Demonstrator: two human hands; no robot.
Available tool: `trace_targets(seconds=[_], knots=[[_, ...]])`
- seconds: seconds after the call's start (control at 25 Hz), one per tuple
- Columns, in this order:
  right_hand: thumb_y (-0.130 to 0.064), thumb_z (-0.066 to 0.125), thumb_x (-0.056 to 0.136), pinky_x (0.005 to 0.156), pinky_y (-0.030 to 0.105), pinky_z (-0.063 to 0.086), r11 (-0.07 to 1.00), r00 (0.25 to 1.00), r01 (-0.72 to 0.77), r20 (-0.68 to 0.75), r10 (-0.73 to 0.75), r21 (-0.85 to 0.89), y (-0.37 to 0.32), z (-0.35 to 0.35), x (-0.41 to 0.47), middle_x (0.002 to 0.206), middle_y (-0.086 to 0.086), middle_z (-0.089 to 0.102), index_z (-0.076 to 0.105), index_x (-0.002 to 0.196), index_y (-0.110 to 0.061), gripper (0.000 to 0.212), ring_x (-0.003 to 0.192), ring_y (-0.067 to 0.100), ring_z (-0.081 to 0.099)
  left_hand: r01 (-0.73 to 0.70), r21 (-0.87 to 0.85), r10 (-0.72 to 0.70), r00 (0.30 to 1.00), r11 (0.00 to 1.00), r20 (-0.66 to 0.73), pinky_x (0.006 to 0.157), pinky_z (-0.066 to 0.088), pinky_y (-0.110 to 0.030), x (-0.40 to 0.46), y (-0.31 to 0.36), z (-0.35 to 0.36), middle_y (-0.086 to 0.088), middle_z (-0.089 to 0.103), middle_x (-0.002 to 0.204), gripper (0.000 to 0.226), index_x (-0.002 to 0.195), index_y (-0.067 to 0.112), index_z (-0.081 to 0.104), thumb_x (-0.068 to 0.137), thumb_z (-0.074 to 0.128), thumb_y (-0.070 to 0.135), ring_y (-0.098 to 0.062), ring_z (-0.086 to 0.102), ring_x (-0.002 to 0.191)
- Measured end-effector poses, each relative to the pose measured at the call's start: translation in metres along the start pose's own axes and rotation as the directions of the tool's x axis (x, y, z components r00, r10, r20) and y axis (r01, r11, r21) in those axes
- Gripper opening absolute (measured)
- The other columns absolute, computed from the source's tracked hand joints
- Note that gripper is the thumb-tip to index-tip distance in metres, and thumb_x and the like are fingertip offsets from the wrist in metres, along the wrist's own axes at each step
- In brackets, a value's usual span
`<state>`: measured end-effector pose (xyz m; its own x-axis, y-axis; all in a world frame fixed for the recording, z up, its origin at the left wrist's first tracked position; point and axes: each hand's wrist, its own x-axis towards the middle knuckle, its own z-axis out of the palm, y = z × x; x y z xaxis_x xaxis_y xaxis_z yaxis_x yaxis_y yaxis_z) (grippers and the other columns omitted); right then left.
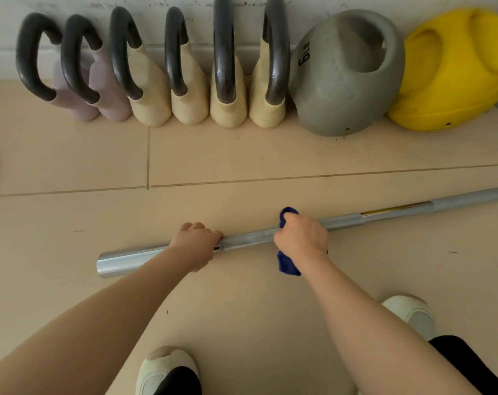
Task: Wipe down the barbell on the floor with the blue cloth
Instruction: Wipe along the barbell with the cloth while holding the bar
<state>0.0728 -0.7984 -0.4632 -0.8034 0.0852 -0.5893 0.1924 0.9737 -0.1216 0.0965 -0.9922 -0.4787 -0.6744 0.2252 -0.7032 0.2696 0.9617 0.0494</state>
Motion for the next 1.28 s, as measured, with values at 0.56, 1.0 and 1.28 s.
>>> trace_targets(seconds=[0.56,1.0,1.28], knots=[[-0.017,0.048,0.083,0.065,0.030,0.041,0.971,0.964,0.233,0.120,-0.238,0.053,-0.075,0.033,-0.042,0.107,0.010,0.060,0.058,0.105,-0.017,0.025,0.094,0.032,0.062,0.104,-0.091,-0.117,0.983,0.990,-0.144,0.111,0.022,-0.029,-0.009,0.004,0.014,-0.004,0.059,0.118,0.032,0.116,0.015,0.056,0.088,0.044,0.006,-0.025,0.033,0.128],[-0.017,0.052,0.088,0.079,0.039,0.048,0.981,0.982,0.186,-0.014,-0.187,-0.063,-0.044,0.026,-0.019,0.123,0.016,0.045,0.047,0.126,-0.016,0.039,0.104,0.036,0.054,0.160,-0.293,-0.249,0.921,0.943,-0.299,0.104,0.032,-0.033,-0.001,-0.008,0.013,-0.003,0.044,0.137,0.045,0.133,0.016,0.042,0.090,0.051,0.007,-0.027,0.038,0.127],[-0.018,0.047,0.090,0.069,0.035,0.048,0.994,0.993,0.019,-0.116,-0.031,-0.108,-0.016,-0.001,0.013,0.108,0.013,0.051,0.051,0.109,-0.018,0.019,0.092,0.034,0.057,0.210,-0.509,-0.358,0.909,0.835,-0.212,0.111,0.026,-0.036,-0.005,-0.039,0.003,-0.003,0.052,0.133,0.080,0.140,0.016,0.032,0.077,0.066,0.053,-0.024,0.042,0.128]])
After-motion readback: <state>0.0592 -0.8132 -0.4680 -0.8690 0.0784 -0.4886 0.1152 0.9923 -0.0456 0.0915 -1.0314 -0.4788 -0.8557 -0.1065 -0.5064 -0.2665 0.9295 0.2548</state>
